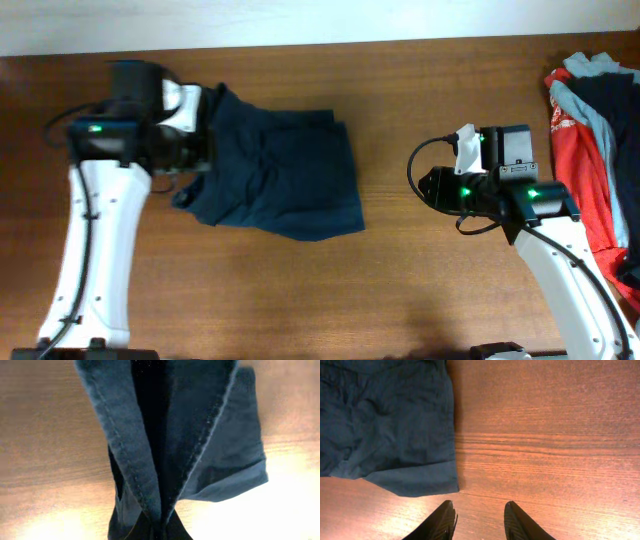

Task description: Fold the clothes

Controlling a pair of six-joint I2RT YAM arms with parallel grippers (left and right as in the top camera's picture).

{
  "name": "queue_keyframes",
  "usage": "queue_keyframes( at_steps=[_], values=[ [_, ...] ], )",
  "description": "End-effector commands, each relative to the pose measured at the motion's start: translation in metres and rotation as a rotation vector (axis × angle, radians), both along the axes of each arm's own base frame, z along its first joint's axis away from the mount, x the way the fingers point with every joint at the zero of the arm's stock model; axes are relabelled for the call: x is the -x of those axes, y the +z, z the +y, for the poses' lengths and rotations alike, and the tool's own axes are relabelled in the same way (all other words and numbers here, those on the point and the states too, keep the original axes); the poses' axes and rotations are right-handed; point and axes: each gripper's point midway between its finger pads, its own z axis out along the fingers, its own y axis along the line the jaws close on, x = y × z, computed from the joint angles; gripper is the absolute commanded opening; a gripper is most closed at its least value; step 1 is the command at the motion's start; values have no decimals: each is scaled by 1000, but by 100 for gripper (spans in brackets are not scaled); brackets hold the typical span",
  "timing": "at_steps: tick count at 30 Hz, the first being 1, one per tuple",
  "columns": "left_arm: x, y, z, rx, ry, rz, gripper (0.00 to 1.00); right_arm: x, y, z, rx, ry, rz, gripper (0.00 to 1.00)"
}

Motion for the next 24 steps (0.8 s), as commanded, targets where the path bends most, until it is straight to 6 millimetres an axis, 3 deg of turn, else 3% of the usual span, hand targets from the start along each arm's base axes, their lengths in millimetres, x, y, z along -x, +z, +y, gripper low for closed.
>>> queue_keyframes(
  at_steps=[1,8,14,18,24],
  values=[
    [-5,3,-12,-117,20,-29,1,2,4,1,-4,11,-12,38],
    [-34,-41,-56,-70,121,25,1,6,2,1,-3,12,9,38],
    [-51,-73,-80,-34,257,50,1,11,-1,0,-2,11,29,38],
    [-52,-77,-98,-43,253,31,1,12,-2,0,-1,11,37,38],
    [-49,-65,-131,-42,234,-33,1,14,-2,0,-1,11,44,38]
  ],
)
